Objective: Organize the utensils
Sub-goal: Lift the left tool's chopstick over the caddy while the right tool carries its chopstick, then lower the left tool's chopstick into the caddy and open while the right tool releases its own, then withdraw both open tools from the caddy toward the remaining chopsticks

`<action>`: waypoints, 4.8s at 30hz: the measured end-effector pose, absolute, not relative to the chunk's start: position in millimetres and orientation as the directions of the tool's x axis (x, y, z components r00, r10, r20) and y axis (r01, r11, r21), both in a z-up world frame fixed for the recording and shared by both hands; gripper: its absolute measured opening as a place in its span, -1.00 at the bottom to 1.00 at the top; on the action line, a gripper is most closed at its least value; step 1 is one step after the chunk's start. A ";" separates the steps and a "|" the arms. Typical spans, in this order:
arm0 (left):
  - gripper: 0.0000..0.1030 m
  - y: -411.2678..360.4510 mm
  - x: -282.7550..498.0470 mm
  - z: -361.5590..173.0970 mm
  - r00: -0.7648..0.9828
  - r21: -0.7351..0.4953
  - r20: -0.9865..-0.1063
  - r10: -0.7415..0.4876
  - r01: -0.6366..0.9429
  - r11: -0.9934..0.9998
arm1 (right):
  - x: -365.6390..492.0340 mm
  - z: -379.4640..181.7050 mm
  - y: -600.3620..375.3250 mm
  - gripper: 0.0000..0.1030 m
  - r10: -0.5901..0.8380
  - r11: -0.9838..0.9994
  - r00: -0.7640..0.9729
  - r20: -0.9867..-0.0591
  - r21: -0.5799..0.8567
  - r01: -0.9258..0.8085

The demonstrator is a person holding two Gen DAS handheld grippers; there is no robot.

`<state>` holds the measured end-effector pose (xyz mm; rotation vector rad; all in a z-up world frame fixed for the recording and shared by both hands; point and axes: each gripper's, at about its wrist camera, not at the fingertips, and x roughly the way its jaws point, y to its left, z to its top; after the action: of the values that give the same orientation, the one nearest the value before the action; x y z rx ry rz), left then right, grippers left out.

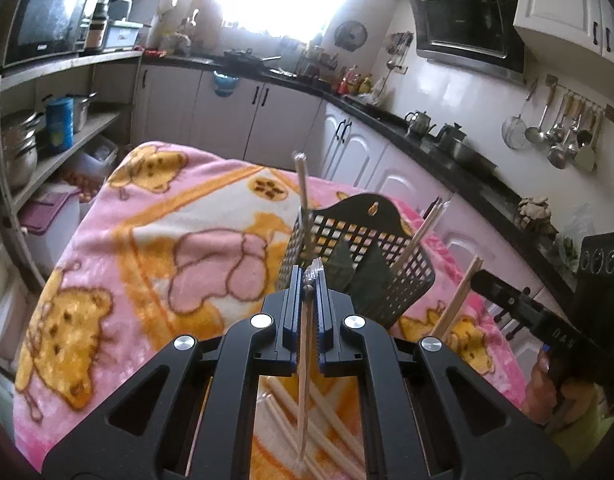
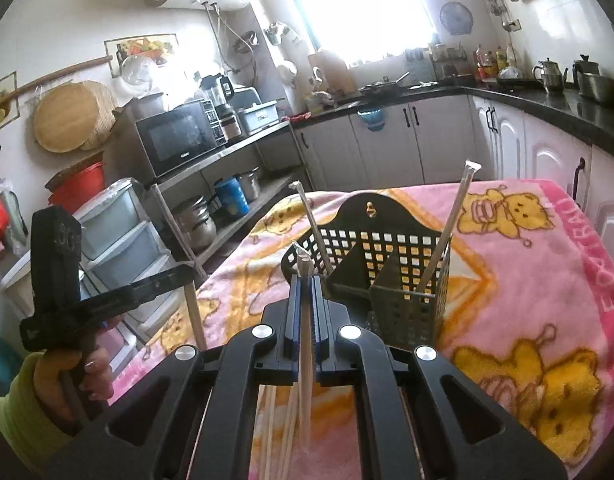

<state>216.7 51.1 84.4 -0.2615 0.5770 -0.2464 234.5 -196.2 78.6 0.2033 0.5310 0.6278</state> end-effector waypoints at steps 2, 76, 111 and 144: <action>-0.98 48.2 219.9 90.9 0.814 -0.310 -0.492 -0.308 0.167 0.936 | 234.2 81.9 -197.5 -0.91 0.602 0.798 0.690 -0.401 0.335 -0.502; -0.98 -22.9 322.8 111.9 0.831 -0.296 -0.397 -0.390 0.286 0.911 | 321.6 102.5 -259.7 -0.91 0.403 0.870 0.871 -0.281 0.413 -0.270; -0.94 -3.4 315.6 86.9 0.853 -0.279 -0.416 -0.316 0.211 0.937 | 319.2 59.2 -257.8 -0.80 0.401 0.872 0.819 -0.410 0.446 -0.203; -0.18 -3.2 274.1 49.9 0.779 -0.259 -0.540 -0.318 0.206 0.944 | 284.0 33.3 -256.8 -0.23 0.358 0.916 0.770 -0.528 0.357 -0.180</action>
<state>274.1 -3.2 49.9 -0.1898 0.6158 -0.2853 284.0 -256.8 33.3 0.2957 0.6281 0.2964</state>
